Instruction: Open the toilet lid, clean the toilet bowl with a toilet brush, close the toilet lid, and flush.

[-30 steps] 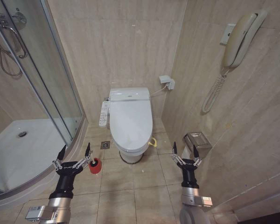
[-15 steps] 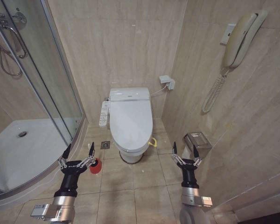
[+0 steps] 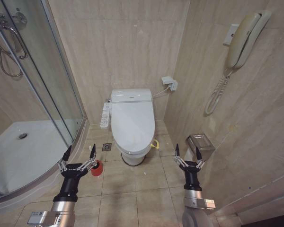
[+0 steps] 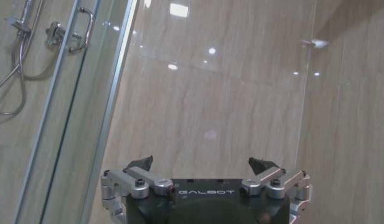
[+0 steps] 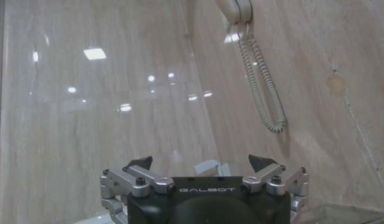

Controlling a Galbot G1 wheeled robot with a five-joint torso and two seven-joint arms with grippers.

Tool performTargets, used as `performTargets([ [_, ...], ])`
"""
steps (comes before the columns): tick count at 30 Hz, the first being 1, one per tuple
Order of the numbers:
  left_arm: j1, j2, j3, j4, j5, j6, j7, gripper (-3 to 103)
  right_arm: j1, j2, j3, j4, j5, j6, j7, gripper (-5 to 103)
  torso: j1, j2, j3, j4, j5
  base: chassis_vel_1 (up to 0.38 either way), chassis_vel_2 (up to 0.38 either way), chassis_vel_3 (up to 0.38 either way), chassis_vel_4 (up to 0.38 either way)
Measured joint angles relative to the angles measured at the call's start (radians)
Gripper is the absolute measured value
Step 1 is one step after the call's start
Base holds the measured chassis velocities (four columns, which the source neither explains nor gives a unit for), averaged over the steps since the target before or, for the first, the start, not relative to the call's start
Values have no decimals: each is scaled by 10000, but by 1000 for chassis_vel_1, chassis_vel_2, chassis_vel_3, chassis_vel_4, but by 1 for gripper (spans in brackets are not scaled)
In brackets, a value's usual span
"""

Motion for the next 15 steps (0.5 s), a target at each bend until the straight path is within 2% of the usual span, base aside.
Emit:
performTargets([
  [15,-23,12,-14,89,73,-13,-22,100,0,0,0,-1,0,0,0,100,0,0,0,0,0,0,0,0,0],
])
